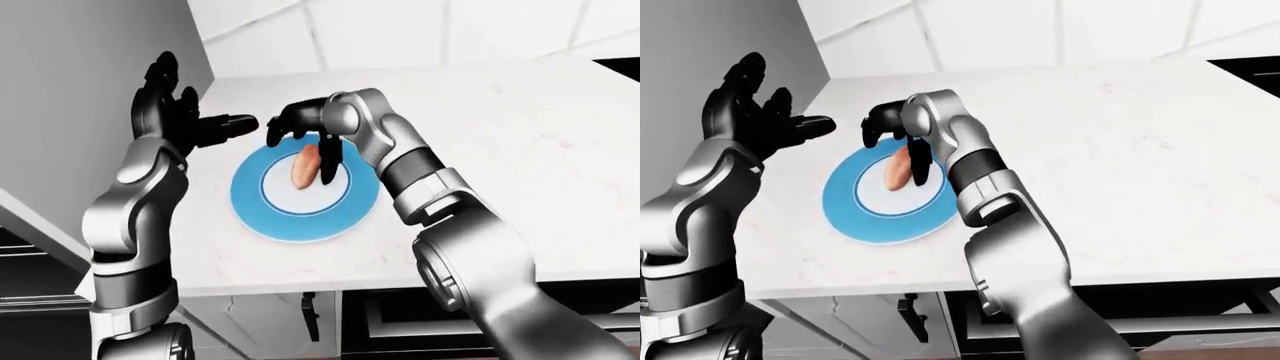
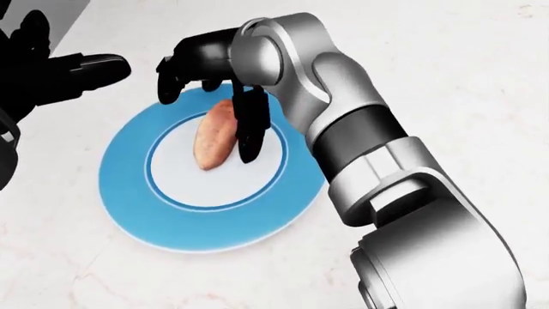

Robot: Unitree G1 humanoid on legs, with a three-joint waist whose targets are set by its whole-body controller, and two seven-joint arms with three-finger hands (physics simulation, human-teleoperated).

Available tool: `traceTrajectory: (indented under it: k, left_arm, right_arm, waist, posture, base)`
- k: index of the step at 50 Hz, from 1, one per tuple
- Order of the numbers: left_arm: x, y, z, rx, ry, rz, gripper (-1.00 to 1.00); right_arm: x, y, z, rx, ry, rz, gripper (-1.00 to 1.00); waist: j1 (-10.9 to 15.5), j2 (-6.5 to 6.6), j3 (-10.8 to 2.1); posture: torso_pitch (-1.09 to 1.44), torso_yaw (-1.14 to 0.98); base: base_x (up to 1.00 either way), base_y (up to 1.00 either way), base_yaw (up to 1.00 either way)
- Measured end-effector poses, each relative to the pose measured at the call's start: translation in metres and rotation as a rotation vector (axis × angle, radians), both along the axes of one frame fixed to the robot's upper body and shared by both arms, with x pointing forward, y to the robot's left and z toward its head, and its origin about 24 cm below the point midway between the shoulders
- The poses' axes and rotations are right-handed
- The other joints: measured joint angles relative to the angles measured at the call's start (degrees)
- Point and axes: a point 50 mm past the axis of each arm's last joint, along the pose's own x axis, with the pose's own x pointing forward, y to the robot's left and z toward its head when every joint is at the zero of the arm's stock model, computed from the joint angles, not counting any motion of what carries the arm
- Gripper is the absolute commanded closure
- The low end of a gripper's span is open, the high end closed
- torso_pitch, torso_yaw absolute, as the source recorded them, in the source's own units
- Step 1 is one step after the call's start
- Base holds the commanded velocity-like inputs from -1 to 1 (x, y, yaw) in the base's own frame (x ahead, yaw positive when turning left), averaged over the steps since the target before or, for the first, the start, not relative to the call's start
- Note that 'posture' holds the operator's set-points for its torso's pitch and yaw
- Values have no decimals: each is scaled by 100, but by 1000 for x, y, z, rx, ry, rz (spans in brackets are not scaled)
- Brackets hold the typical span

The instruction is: Place the sweet potato on the top rack of the oven.

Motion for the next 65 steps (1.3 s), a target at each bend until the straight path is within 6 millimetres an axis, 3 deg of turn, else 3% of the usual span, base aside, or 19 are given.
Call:
traceTrajectory:
  k: [4, 5, 30, 36, 46, 48, 57, 59, 63, 65]
  left_arm:
    - [0, -1, -1, 1, 6, -1, -100]
    - [0, -1, -2, 1, 7, -1, -100]
    - [2, -1, -4, 5, 10, -1, -100]
    - [3, -1, -5, 5, 14, -1, -100]
    - [2, -1, -6, 6, 12, 0, -100]
    - [2, -3, -6, 9, 12, -6, -100]
    - [2, -2, -6, 10, 15, -2, -100]
    - [2, -2, -6, 10, 13, -2, -100]
    - [2, -3, -6, 11, 12, -2, -100]
    - [2, -3, -6, 11, 14, -2, -100]
  right_arm:
    - [0, 0, 0, -1, -10, 2, -44]
    - [0, 0, 0, 0, -12, 2, -35]
    - [-8, 6, -2, -61, -69, 76, -26]
    - [-9, 5, -3, -66, -82, 81, -3]
    - [-11, 0, -4, -72, -116, 89, -6]
    - [-12, -5, -4, -67, -124, 94, 6]
    - [-11, -10, -3, -59, -128, 87, 8]
    - [-11, -10, -4, -60, -127, 86, 17]
    - [-11, -11, -4, -63, -127, 84, 62]
    - [-10, -11, -4, -65, -127, 82, 67]
  waist:
    - [4, -4, 5]
    - [6, -4, 5]
    - [6, -18, -32]
    - [10, -29, -31]
    - [35, -38, -40]
    - [53, -49, -41]
    - [55, -64, -50]
    - [56, -65, -53]
    - [57, -64, -55]
    - [56, -65, -54]
  posture:
    - [0, 0]
    - [0, 0]
    - [0, 0]
    - [0, 0]
    - [0, 0]
    - [0, 0]
    - [0, 0]
    - [0, 0]
    - [0, 0]
    - [0, 0]
  base:
    - [0, 0, 0]
    - [0, 0, 0]
    - [0, 0, 0]
    - [0, 0, 0]
    - [0, 0, 0]
    - [0, 0, 0]
    - [0, 0, 0]
    - [0, 0, 0]
    - [0, 0, 0]
    - [0, 0, 0]
